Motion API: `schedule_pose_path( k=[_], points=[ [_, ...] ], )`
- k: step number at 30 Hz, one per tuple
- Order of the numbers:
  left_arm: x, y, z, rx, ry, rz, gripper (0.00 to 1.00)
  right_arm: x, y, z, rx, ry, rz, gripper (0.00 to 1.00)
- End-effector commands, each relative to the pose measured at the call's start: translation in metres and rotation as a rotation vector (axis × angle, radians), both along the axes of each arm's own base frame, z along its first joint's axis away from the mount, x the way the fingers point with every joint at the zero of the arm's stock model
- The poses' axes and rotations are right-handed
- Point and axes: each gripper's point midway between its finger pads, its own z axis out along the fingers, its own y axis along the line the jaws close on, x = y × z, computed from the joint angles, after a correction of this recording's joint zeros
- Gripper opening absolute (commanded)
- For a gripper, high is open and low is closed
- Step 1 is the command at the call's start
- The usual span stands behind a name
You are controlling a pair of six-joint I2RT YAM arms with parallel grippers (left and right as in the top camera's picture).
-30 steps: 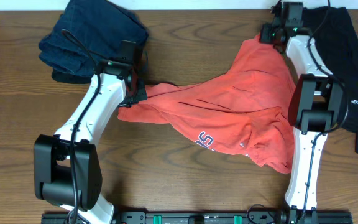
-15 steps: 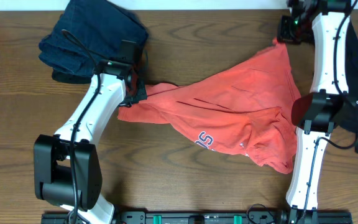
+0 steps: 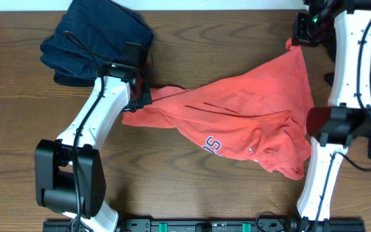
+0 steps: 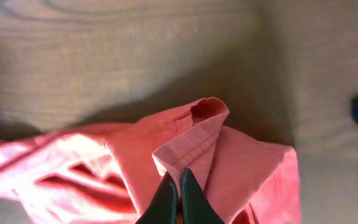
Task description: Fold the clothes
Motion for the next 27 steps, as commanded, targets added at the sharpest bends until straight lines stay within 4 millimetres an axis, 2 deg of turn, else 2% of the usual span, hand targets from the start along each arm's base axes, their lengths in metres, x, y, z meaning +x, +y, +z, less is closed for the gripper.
schedule_pose_path(
  k=[1, 6, 13, 17, 20, 27],
  points=[
    [-0.003, 0.005, -0.006, 0.016, 0.022, -0.002, 0.06, -0.029, -0.003, 0.004, -0.097, 0.068, -0.013, 0.01],
    [-0.003, 0.005, -0.006, 0.016, 0.023, -0.003, 0.06, -0.080, -0.005, -0.034, -0.124, 0.278, -0.033, 0.02],
    [-0.004, 0.005, -0.007, 0.017, 0.027, -0.003, 0.05, -0.128, -0.011, -0.091, -0.140, 0.374, -0.071, 0.01],
    [-0.006, 0.006, -0.012, 0.018, 0.033, -0.003, 0.06, -0.136, -0.019, -0.116, -0.130, 0.367, -0.094, 0.01],
    [-0.011, 0.007, -0.024, 0.024, 0.051, -0.017, 0.06, -0.136, -0.022, -0.130, -0.121, 0.358, -0.086, 0.01],
    [-0.023, 0.018, -0.038, 0.085, 0.083, -0.036, 0.06, -0.133, -0.023, -0.146, -0.119, 0.338, -0.088, 0.01]
  ],
)
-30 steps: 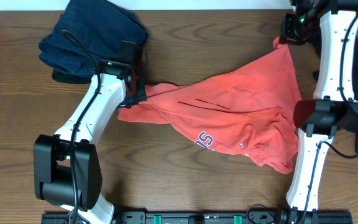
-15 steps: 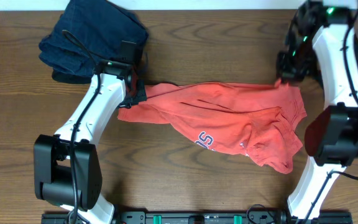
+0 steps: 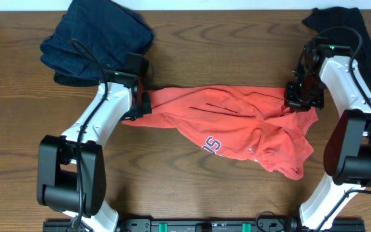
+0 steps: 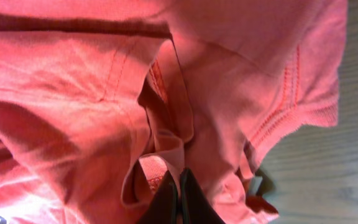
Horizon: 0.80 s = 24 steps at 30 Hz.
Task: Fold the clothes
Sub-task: 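Hold both edges and stretch the folded t-shirt sideways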
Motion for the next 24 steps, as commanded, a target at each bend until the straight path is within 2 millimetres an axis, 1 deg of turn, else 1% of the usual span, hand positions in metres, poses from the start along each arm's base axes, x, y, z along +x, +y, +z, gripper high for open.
schedule_pose_path(
  k=[1, 2, 3, 4, 5, 6, 7, 8, 11, 13, 17, 19, 21, 24],
  points=[
    [-0.002, 0.012, -0.006, 0.060, 0.015, -0.009, 0.06, -0.002, -0.001, 0.003, -0.003, -0.014, -0.001, 0.02],
    [-0.002, 0.013, -0.006, 0.061, 0.015, -0.009, 0.09, -0.003, -0.001, 0.003, -0.003, -0.010, -0.002, 0.11],
    [-0.002, 0.013, -0.006, 0.060, 0.015, -0.009, 0.22, -0.005, -0.002, 0.002, -0.003, -0.005, -0.003, 0.23],
    [-0.002, 0.012, -0.006, 0.060, 0.014, -0.009, 0.32, -0.006, -0.002, 0.002, -0.002, -0.001, -0.006, 0.34],
    [-0.001, 0.012, -0.006, 0.061, 0.013, -0.011, 0.37, -0.006, -0.003, 0.002, -0.002, 0.002, -0.007, 0.43],
    [-0.001, 0.012, -0.006, 0.062, 0.014, -0.022, 0.43, -0.007, -0.005, 0.002, -0.002, 0.005, -0.012, 0.46],
    [-0.001, 0.012, -0.006, 0.064, 0.015, -0.035, 0.48, -0.007, -0.006, 0.003, -0.001, 0.005, -0.017, 0.49],
    [-0.001, 0.013, -0.006, 0.069, 0.017, -0.046, 0.51, -0.008, -0.007, 0.003, 0.003, 0.005, -0.022, 0.49],
    [-0.002, 0.014, -0.005, 0.074, 0.023, -0.059, 0.52, -0.009, -0.013, 0.003, 0.010, 0.007, -0.037, 0.50],
    [-0.003, 0.015, 0.000, 0.075, 0.027, -0.058, 0.52, -0.009, -0.017, 0.003, 0.012, 0.007, -0.045, 0.52],
    [0.003, 0.015, 0.029, 0.068, -0.013, -0.057, 0.60, -0.007, -0.009, 0.003, 0.072, -0.010, 0.000, 0.53],
    [0.008, 0.012, 0.041, 0.053, -0.049, -0.100, 0.65, -0.005, -0.005, 0.004, 0.093, -0.018, 0.021, 0.55],
    [0.014, 0.005, 0.046, 0.009, -0.075, -0.177, 0.69, -0.005, -0.004, 0.004, 0.102, -0.022, 0.032, 0.57],
    [0.019, -0.014, 0.040, -0.127, -0.078, -0.317, 0.71, -0.004, -0.003, 0.004, 0.111, -0.025, 0.045, 0.59]
  ],
)
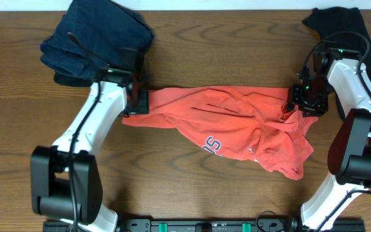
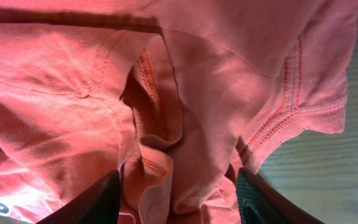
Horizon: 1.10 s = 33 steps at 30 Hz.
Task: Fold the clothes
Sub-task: 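Hold both edges and stretch the folded t-shirt sideways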
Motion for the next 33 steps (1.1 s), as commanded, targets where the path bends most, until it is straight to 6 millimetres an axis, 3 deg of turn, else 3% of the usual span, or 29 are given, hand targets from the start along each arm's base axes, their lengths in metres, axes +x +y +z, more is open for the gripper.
schedule_pose_path(
  k=[1, 10, 28, 30, 33],
  points=[
    [0.009, -0.019, 0.000, -0.148, -0.007, -0.193, 0.72, 0.001, 0.006, 0.007, 0.031, -0.030, 0.038, 0.59],
    [0.017, 0.000, -0.037, -0.222, 0.054, -0.208, 0.71, 0.001, 0.007, 0.008, 0.038, -0.028, 0.037, 0.60],
    [0.011, -0.021, -0.098, -0.367, 0.171, -0.285, 0.72, 0.002, 0.007, 0.007, 0.037, -0.033, 0.037, 0.62],
    [0.012, -0.021, -0.102, -0.367, 0.173, -0.285, 0.70, 0.003, 0.007, 0.007, 0.037, -0.037, 0.037, 0.62],
    [0.012, -0.020, -0.107, -0.364, 0.176, -0.283, 0.52, 0.004, 0.008, 0.007, 0.040, -0.041, 0.036, 0.63]
  ],
)
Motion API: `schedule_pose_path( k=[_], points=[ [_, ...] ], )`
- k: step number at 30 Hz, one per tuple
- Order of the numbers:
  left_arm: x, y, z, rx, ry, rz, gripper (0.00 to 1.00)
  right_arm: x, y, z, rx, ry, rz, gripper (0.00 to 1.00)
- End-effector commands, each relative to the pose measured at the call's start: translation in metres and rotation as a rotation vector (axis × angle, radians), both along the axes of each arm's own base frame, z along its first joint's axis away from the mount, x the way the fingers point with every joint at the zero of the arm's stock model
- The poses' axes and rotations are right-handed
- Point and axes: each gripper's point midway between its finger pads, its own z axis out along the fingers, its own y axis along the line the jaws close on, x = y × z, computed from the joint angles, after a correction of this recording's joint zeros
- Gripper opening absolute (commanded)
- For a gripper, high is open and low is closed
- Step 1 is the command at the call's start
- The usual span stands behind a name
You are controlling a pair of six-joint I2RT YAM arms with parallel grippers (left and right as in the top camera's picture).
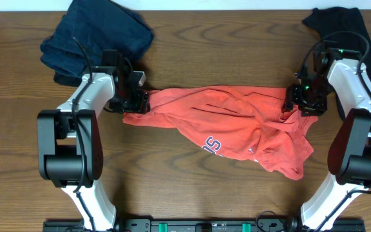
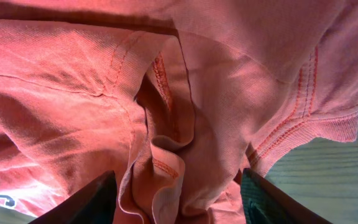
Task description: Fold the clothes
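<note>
A coral-red T-shirt (image 1: 237, 122) with a printed logo lies crumpled as a wide band across the middle of the table. My right gripper (image 1: 299, 102) rests over its right end. In the right wrist view this gripper (image 2: 179, 208) is open wide, and bunched hem folds of the shirt (image 2: 73, 93) lie loose between the two dark fingers (image 2: 89, 202). My left gripper (image 1: 134, 101) sits at the shirt's left end, touching the cloth. The overhead view does not show how its jaws stand.
A heap of dark navy clothes (image 1: 95, 35) lies at the back left, just behind the left arm. A black garment (image 1: 340, 19) lies at the back right corner, behind the right arm. Wooden tabletop (image 1: 192, 187) runs in front of the shirt.
My left arm has swung its elbow to the left, with the gripper still at the shirt's left end. The right gripper stays open over the right end, shifted only slightly.
First my right gripper was shut on a shirt corner held far back right, the shirt stretched diagonally from the left gripper. Then that corner lay folded forward onto the shirt, gripper still shut. Then the right gripper had opened and let go, as it stands now.
</note>
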Motion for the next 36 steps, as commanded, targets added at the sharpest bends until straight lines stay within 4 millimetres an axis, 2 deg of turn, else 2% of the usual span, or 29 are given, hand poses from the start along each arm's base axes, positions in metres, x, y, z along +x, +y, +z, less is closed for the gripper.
schedule_pose_path(
  k=[1, 3, 4, 5, 10, 13, 18, 22, 26, 29, 36],
  points=[
    [-0.012, -0.006, -0.030, -0.028, 0.075, -0.026, 0.43, 0.002, 0.003, 0.007, 0.013, -0.029, 0.013, 0.63],
    [-0.012, -0.002, -0.031, -0.008, 0.075, -0.016, 0.15, 0.003, 0.004, 0.007, 0.015, -0.034, 0.013, 0.62],
    [-0.011, 0.002, -0.031, 0.017, 0.076, 0.002, 0.08, 0.004, 0.004, 0.007, 0.020, -0.038, 0.012, 0.63],
    [-0.011, 0.008, -0.031, 0.044, 0.078, 0.026, 0.06, 0.005, 0.006, 0.007, 0.027, -0.041, 0.012, 0.63],
    [-0.007, 0.026, -0.015, 0.071, 0.066, 0.135, 0.06, 0.007, 0.010, 0.008, 0.052, -0.052, 0.010, 0.62],
    [-0.006, 0.039, 0.009, 0.078, 0.037, 0.211, 0.06, 0.008, 0.011, 0.008, 0.058, -0.054, 0.009, 0.63],
    [-0.009, 0.063, 0.059, 0.137, -0.055, 0.284, 0.06, 0.009, 0.011, 0.008, 0.058, -0.058, 0.010, 0.63],
    [-0.011, 0.066, 0.096, 0.144, -0.147, 0.296, 0.06, 0.011, 0.011, 0.008, 0.059, -0.069, 0.010, 0.63],
    [-0.014, 0.057, 0.118, 0.131, -0.199, 0.286, 0.06, 0.012, 0.011, 0.008, 0.060, -0.072, 0.010, 0.63],
    [-0.016, 0.039, 0.125, 0.122, -0.216, 0.246, 0.06, 0.012, 0.011, 0.008, 0.060, -0.071, 0.011, 0.63],
    [-0.023, -0.031, 0.125, 0.092, -0.231, 0.084, 0.06, 0.012, 0.015, 0.008, 0.060, -0.071, 0.022, 0.63]
  ],
)
